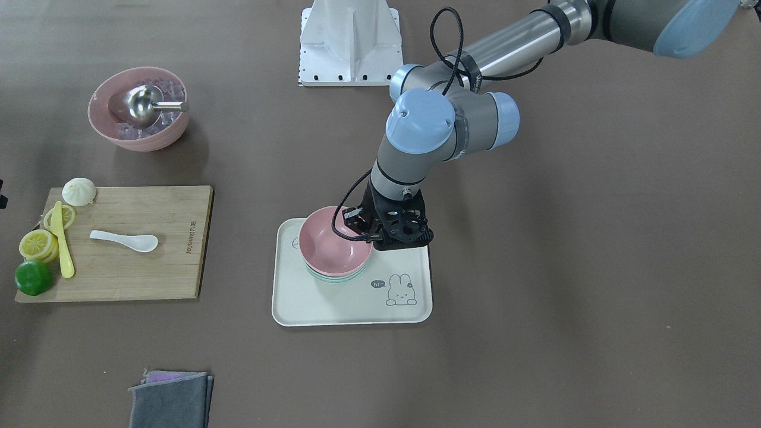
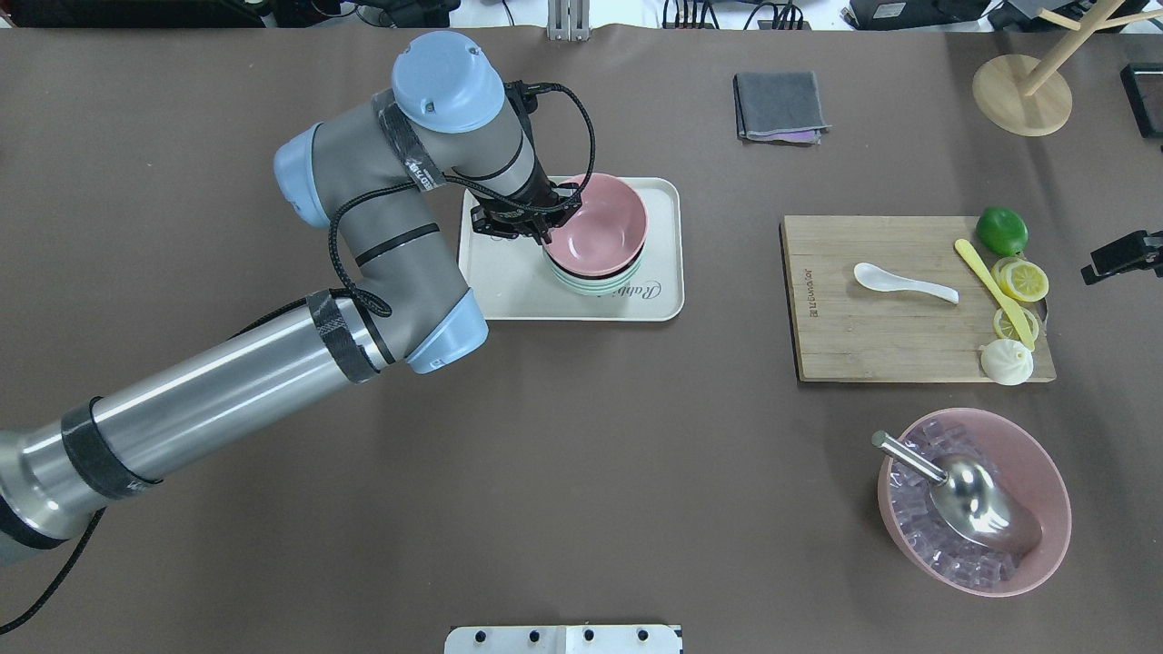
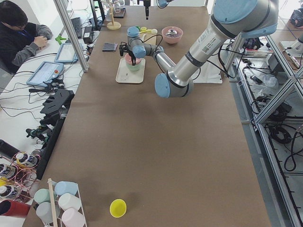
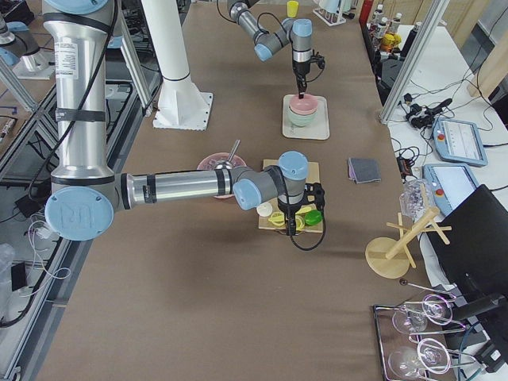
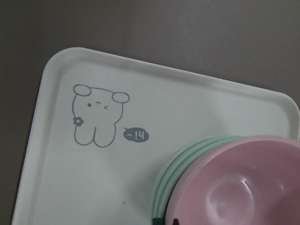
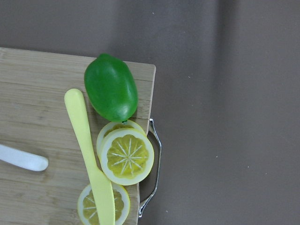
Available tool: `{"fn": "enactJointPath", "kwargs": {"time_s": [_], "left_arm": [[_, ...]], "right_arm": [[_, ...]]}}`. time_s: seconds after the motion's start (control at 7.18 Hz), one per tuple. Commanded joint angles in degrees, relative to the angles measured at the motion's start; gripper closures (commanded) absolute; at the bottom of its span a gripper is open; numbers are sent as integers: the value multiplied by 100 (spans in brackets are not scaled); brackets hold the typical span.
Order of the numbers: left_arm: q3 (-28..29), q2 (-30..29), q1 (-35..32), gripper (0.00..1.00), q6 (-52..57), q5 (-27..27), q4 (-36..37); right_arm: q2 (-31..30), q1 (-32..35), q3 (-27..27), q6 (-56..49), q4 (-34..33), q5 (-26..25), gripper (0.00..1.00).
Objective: Stack pink bowl on green and place spoon
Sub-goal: 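Open the left gripper to release the pink bowl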
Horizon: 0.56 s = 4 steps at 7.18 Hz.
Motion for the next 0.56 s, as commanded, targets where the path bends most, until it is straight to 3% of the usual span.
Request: {"fn": "enactJointPath", "kwargs": {"time_s": [0.0,0.42], "left_arm": [[8,0,41,100,1,0,0],[-1,-18,103,100,1,88,-9]], "right_arm": [[0,0,-8,0,0,0,0],[0,0,-8,0,0,0,0]]}}
